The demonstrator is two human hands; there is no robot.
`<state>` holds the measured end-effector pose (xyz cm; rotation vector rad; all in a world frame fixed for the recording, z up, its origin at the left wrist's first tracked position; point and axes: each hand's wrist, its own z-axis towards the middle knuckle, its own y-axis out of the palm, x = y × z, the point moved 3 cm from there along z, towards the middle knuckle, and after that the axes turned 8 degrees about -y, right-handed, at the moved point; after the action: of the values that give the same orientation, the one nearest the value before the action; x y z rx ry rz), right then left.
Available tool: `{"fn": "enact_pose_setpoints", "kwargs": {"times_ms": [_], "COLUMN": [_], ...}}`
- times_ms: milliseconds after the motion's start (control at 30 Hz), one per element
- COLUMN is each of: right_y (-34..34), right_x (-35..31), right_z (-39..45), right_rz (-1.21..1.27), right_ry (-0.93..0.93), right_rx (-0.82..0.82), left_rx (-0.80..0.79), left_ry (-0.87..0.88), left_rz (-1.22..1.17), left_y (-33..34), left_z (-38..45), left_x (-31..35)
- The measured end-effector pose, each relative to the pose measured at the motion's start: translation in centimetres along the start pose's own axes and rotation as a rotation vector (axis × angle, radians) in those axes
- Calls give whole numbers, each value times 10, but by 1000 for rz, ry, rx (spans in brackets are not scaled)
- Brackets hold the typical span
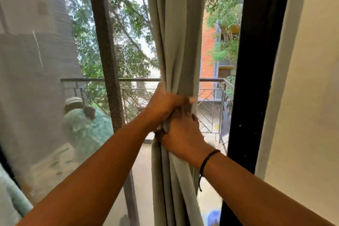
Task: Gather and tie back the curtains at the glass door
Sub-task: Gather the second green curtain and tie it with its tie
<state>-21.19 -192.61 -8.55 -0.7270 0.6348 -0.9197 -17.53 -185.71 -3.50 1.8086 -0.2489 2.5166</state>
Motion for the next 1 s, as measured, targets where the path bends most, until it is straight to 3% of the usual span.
{"fn": "enact_pose_setpoints", "kwargs": {"times_ms": [233, 467, 500, 600, 633, 733, 833, 900, 1000], "right_y": [32, 35, 30, 10, 6, 3, 8, 11, 12], "right_x": [-10, 3, 8, 33, 43, 62, 63, 56, 49], "right_z": [-49, -88, -94, -107, -108, -98, -89, -87, -87], "right_rz": [-8, 337, 384, 353, 339, 263, 498, 621, 680], "right_ry": [-77, -125, -108, -20, 25, 93, 107, 102, 134], "right_rx": [-99, -246, -197, 243, 306, 164, -28, -64, -82], "left_rx": [-9, 111, 115, 96, 83, 14, -127, -222, -256], "left_ry": [-49, -95, -105, -150, -167, -214, -271, -307, -214], "left_rz": [14, 3, -5, -66, -80, -107, -170, -171, -16], "left_y": [-2, -1, -3, -5, -5, -5, 2, 7, 11], "left_z": [-16, -30, -30, -33, -35, -37, -40, -42, -42], "left_x": [-47, -66, -67, -69, -69, -73, -74, -72, -64]}}
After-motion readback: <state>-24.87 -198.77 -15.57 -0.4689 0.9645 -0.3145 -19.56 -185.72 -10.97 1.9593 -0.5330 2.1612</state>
